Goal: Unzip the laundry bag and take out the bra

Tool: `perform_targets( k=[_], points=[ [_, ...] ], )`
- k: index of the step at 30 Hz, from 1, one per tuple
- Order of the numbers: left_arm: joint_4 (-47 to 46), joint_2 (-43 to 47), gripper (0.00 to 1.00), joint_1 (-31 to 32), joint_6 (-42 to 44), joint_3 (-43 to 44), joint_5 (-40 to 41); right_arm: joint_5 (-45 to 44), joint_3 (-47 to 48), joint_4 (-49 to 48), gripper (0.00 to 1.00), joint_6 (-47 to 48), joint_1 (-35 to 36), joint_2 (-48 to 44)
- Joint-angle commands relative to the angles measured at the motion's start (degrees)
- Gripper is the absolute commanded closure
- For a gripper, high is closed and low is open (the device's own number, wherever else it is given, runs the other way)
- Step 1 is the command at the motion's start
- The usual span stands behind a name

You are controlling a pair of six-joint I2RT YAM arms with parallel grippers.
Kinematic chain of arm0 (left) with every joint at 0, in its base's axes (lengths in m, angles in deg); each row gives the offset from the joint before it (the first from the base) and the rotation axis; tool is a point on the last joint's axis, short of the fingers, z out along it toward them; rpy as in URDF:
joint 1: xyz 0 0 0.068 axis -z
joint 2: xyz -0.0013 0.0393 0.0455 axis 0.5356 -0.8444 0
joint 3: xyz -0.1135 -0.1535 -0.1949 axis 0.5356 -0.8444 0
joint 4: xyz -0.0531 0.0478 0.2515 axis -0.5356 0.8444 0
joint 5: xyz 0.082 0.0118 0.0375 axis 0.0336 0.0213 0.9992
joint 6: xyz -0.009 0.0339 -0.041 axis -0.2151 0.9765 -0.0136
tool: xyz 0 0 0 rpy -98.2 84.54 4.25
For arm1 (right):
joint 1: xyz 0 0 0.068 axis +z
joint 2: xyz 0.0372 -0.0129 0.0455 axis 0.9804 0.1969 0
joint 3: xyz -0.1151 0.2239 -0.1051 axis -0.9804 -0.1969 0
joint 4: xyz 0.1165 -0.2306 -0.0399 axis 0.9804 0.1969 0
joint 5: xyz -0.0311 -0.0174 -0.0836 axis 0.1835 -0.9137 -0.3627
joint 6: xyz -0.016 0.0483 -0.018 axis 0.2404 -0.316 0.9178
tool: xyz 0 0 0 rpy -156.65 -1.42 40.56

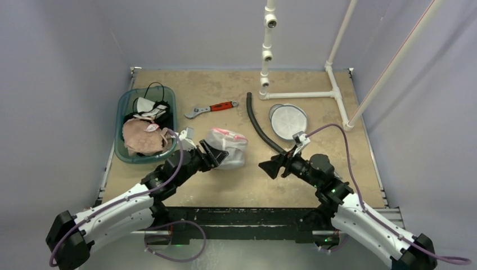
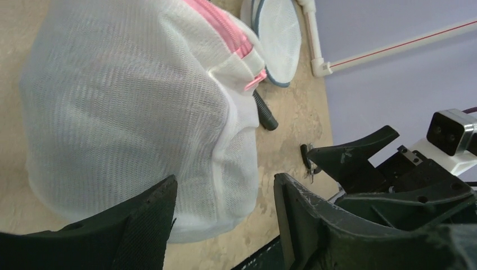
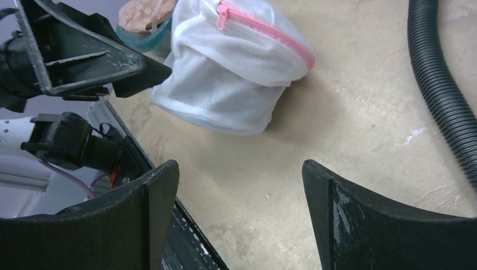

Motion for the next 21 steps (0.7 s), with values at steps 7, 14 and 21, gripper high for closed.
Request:
perform_targets(
  k=[7,14,21],
  points=[
    [20.4,6.6,0.4,0.3,-4.4,2.9,0.6,-5.5,5.1,-13.1,0.18,1.3,2.0,11.3],
    [20.4,8.4,0.46,1.3,-3.9,-0.8,-5.4,-3.8,13.7,-20.8,0.18,3.9,2.3,25.5],
    [29.1,17.8,0.41,1.5,-0.5,3.1,-5.1,-3.0,23.6,-22.0,0.2,7.6,7.0,39.0]
  ],
)
